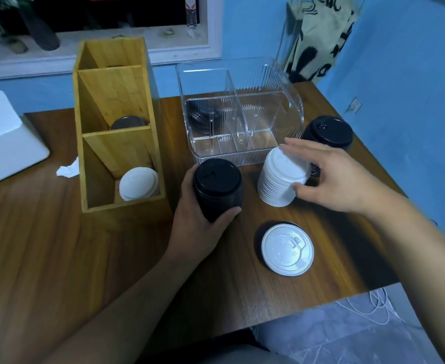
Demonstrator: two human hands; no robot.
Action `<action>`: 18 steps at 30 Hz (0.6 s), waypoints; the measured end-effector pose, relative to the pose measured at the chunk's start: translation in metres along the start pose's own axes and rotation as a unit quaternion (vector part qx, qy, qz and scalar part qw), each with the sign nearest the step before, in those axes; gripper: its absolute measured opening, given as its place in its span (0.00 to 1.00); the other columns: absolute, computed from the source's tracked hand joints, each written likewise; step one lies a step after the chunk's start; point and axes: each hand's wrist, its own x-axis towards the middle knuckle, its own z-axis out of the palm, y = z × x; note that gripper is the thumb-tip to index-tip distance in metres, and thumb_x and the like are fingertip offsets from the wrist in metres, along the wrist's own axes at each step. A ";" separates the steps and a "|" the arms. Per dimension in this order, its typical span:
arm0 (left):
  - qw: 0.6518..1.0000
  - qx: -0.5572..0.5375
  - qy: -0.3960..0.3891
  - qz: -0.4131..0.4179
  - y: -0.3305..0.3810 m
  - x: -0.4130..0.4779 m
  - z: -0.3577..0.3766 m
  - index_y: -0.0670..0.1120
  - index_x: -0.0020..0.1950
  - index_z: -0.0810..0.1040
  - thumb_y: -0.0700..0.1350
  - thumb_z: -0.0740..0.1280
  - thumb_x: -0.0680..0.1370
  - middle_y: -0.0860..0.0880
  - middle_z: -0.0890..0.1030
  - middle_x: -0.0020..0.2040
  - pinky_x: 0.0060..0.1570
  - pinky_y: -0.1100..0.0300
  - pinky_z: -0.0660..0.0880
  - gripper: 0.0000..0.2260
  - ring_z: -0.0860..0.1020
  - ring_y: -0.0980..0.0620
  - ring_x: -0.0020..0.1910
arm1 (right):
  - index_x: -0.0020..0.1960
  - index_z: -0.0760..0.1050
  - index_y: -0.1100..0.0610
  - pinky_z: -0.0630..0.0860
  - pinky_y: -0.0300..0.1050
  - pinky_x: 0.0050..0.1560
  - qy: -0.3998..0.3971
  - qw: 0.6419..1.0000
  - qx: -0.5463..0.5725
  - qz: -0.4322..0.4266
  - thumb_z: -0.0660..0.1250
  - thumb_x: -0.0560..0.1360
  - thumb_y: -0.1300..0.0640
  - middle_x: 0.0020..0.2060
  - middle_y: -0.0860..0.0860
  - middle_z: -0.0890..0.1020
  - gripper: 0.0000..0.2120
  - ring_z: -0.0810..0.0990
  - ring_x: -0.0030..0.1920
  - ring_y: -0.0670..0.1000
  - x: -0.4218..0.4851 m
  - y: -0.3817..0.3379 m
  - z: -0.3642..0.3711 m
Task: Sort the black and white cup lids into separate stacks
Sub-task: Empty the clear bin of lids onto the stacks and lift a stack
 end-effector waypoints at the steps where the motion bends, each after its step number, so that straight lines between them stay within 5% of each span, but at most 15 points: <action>1: 1.000 0.001 -0.001 0.001 0.000 0.000 0.000 0.63 0.79 0.53 0.55 0.80 0.70 0.76 0.62 0.70 0.68 0.78 0.59 0.47 0.62 0.73 0.72 | 0.77 0.67 0.46 0.60 0.41 0.76 0.000 1.000 0.003 0.002 0.76 0.70 0.58 0.77 0.41 0.66 0.38 0.64 0.76 0.41 0.001 0.000 0.001; 6: 1.000 0.002 -0.002 0.005 0.001 0.000 -0.001 0.65 0.77 0.52 0.54 0.80 0.70 0.77 0.61 0.69 0.68 0.78 0.59 0.46 0.62 0.73 0.72 | 0.75 0.70 0.45 0.60 0.39 0.74 0.039 0.999 0.019 0.021 0.73 0.72 0.40 0.74 0.40 0.68 0.33 0.65 0.74 0.40 0.002 -0.004 0.011; 9: 1.000 0.007 0.001 0.009 0.001 0.000 0.000 0.68 0.76 0.51 0.54 0.80 0.70 0.79 0.61 0.69 0.67 0.79 0.59 0.46 0.61 0.74 0.72 | 0.73 0.72 0.47 0.60 0.30 0.69 0.085 0.996 0.027 0.026 0.71 0.74 0.39 0.72 0.41 0.72 0.30 0.66 0.70 0.38 0.001 -0.008 0.022; 13: 1.000 0.005 -0.001 0.009 0.002 0.000 -0.001 0.73 0.73 0.50 0.54 0.81 0.70 0.81 0.60 0.67 0.66 0.80 0.58 0.46 0.61 0.76 0.71 | 0.73 0.74 0.47 0.65 0.46 0.74 0.124 0.990 0.052 0.031 0.69 0.78 0.43 0.75 0.43 0.70 0.25 0.67 0.75 0.45 -0.005 -0.007 0.041; 18: 1.000 -0.003 -0.007 0.002 0.001 0.000 -0.001 0.65 0.77 0.52 0.53 0.81 0.70 0.80 0.61 0.67 0.67 0.79 0.59 0.46 0.62 0.74 0.71 | 0.75 0.71 0.47 0.66 0.52 0.75 0.114 0.993 0.030 0.019 0.65 0.81 0.42 0.77 0.44 0.67 0.24 0.66 0.77 0.48 -0.010 -0.003 0.048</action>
